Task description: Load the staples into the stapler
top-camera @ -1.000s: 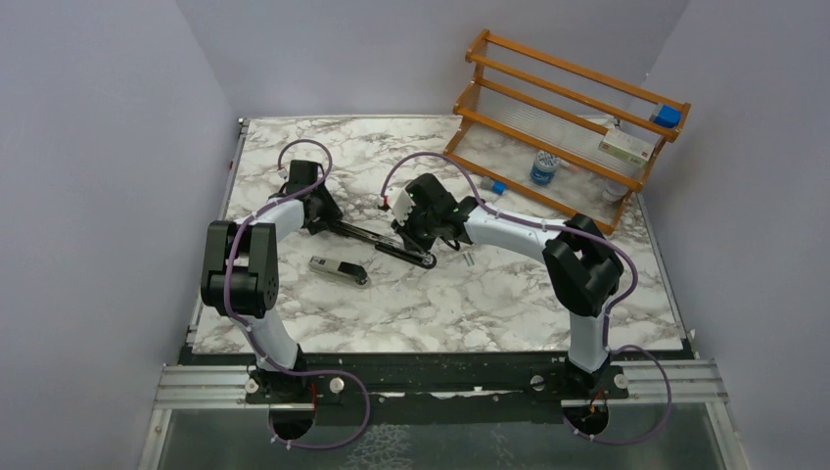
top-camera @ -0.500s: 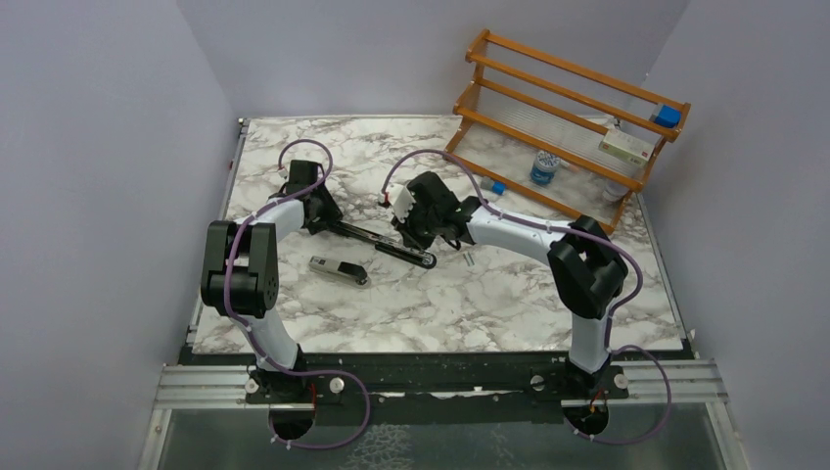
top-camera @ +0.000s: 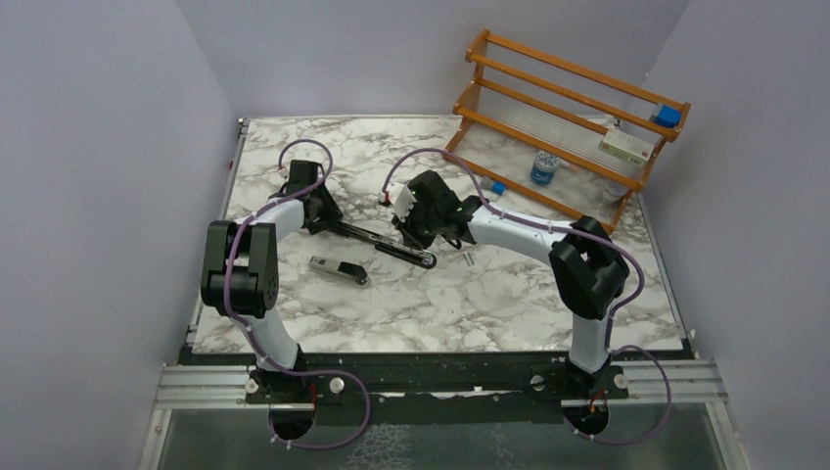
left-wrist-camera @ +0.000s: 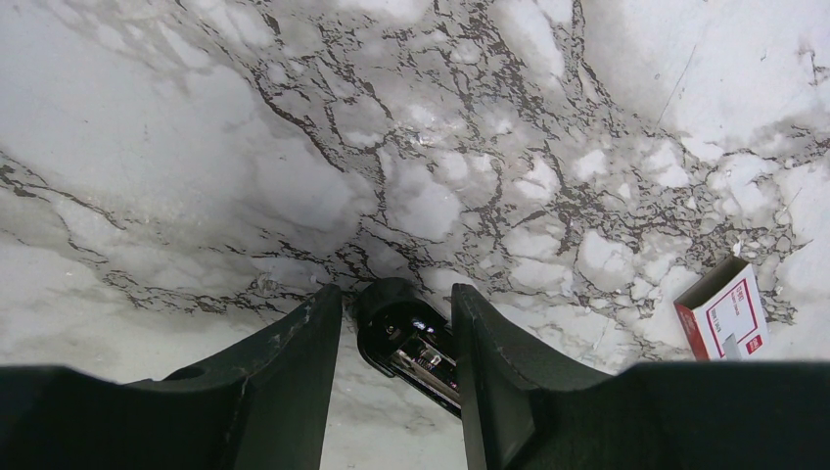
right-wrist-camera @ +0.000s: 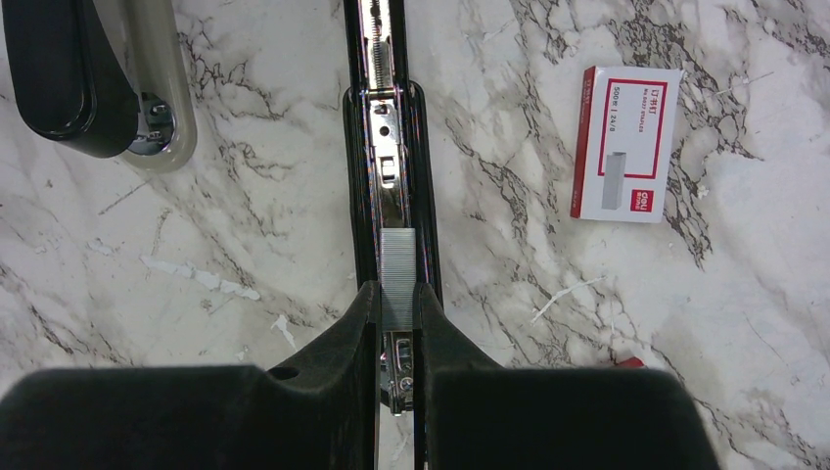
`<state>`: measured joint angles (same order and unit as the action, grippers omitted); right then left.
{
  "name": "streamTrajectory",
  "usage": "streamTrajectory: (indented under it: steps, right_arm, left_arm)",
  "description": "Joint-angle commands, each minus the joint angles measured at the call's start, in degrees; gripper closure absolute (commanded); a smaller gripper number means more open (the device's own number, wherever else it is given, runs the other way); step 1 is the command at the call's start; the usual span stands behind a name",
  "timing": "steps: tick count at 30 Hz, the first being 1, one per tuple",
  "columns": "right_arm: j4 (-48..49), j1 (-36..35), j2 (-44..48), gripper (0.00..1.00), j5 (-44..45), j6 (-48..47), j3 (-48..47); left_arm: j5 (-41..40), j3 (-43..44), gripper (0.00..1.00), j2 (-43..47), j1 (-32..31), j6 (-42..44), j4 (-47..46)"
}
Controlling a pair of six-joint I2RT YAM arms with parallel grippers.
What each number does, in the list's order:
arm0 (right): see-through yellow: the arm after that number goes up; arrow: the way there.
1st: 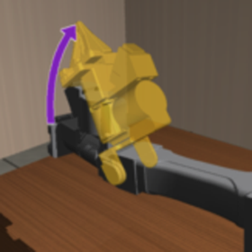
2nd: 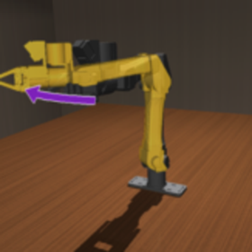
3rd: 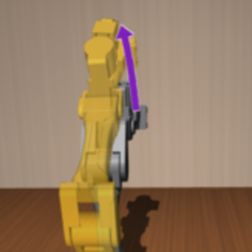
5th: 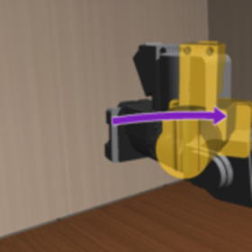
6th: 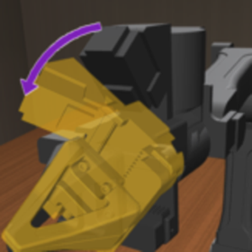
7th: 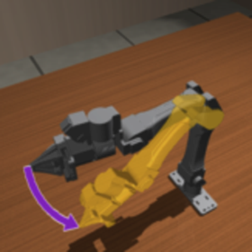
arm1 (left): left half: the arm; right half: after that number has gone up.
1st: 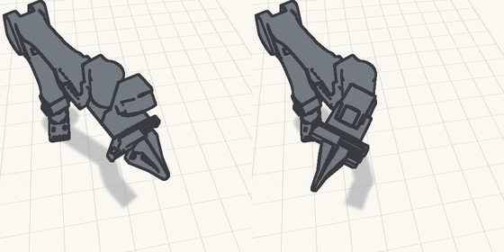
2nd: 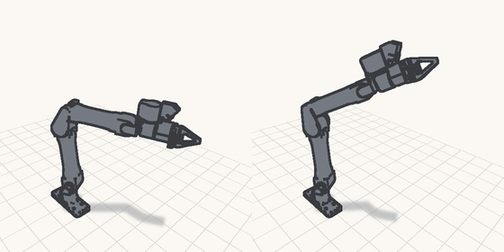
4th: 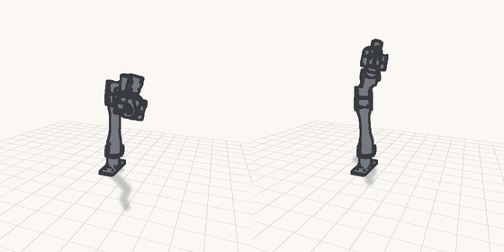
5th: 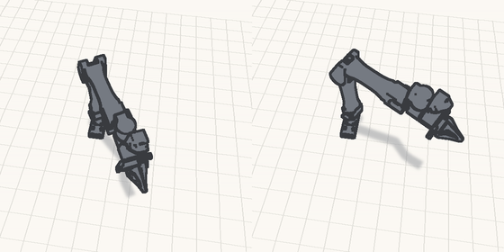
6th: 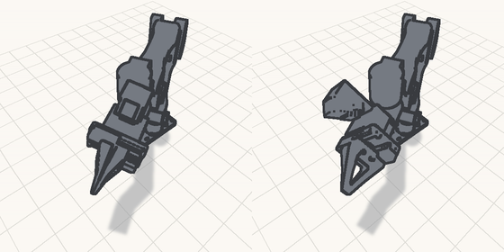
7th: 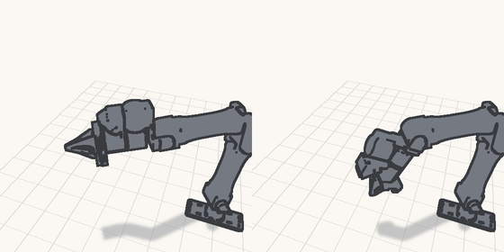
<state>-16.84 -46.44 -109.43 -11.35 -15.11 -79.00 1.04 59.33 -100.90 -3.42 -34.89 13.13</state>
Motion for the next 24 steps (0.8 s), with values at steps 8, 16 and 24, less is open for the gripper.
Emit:
streamTrajectory:
  steps: [8, 16, 24]
  right_arm:
    - [-2.47, -0.23, -1.46, 0.99, -0.77, -1.13, -2.08]
    - [-3.11, -0.23, -2.04, 0.99, -0.27, -1.23, -2.78]
    - [-3.58, -0.23, -2.5, 0.99, -0.06, -1.41, -2.96]
  left_arm:
    - [1.12, 1.12, 0.52, -1.14, 0.34, 0.53, -0.29]
    - [1.16, 1.17, 0.52, -1.14, 0.34, 0.57, -0.23]
    - [1.18, 1.18, 0.53, -1.22, 0.34, 0.62, -0.27]
